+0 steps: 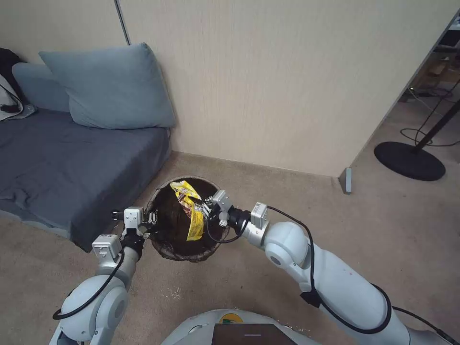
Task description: Pick up the trash bin, then pick up the garbage from the floor and place it into the trash bin.
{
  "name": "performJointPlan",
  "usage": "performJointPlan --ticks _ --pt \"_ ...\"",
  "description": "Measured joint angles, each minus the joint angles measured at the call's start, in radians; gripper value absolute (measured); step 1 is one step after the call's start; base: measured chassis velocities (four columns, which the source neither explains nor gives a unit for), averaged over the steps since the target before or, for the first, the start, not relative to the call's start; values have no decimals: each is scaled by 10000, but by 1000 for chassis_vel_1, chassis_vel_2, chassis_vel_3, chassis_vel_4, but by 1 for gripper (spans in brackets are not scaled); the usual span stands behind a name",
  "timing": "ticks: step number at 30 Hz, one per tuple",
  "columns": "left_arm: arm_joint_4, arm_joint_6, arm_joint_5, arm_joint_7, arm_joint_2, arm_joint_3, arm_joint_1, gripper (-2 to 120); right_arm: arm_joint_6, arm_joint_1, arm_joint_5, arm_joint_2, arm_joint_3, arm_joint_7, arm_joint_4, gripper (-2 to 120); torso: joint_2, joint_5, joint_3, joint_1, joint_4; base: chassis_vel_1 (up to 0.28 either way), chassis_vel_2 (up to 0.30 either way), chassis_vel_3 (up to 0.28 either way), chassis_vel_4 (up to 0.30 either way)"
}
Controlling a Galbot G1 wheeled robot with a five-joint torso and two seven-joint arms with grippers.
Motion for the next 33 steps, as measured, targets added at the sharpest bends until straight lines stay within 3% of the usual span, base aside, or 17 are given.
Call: performJointPlan --ticks 6,10,11,23,33 --pt "-87 1 2 2 -16 -11 54 2 8 44 -65 60 -93 106 -76 25 0 0 0 0 0 0 0 0 0" --pt "-147 2 9 2 -63 -20 93 2 40 73 -148 128 -143 207 -110 45 0 1 0 0 0 0 0 0 0" --pt "-147 2 9 2 -63 -20 93 2 40 73 -148 128 -143 207 -110 45 0 1 0 0 0 0 0 0 0" --pt "-163 2 23 48 -90 -14 101 2 14 118 16 88 -80 372 41 93 0 1 0 0 0 0 0 0 0" --pt "-168 2 30 62 -102 -14 83 2 -111 102 368 4 -48 661 455 100 0 1 0 0 0 0 0 0 0"
